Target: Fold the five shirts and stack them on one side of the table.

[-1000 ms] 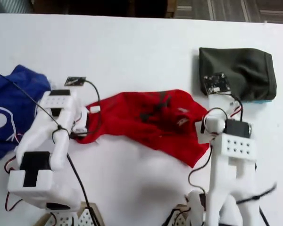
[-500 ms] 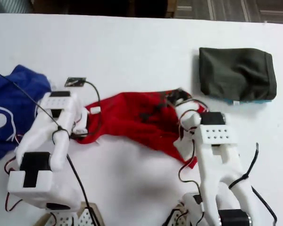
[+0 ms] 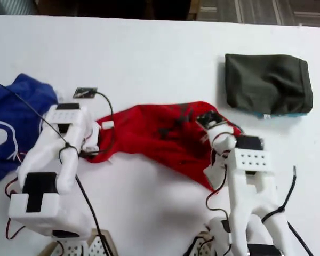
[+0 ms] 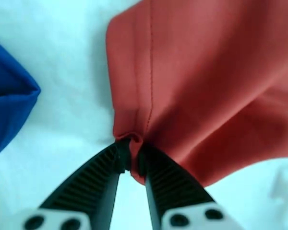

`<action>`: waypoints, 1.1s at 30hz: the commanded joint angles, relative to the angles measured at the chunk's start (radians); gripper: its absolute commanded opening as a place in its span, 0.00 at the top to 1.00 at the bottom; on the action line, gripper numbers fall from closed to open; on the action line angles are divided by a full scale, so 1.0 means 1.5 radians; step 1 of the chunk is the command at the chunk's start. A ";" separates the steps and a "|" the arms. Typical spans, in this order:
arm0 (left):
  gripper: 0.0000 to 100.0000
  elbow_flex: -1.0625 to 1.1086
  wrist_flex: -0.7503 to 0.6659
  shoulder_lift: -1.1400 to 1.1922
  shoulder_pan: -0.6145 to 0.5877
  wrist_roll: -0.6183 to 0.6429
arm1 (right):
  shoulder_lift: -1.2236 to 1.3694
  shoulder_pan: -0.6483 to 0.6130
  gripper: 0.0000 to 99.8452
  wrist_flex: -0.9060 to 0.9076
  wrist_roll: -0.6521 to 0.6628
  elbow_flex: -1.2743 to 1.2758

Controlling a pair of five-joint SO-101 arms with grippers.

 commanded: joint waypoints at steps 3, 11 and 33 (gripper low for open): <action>0.97 0.002 -0.009 -0.028 0.002 -0.004 | -0.003 -0.019 0.82 -0.086 -0.001 0.026; 0.97 0.002 -0.009 -0.028 0.000 -0.004 | -0.002 -0.019 0.82 -0.096 0.002 0.028; 0.97 0.001 -0.005 -0.032 0.002 -0.001 | -0.001 -0.019 0.82 -0.132 0.003 0.060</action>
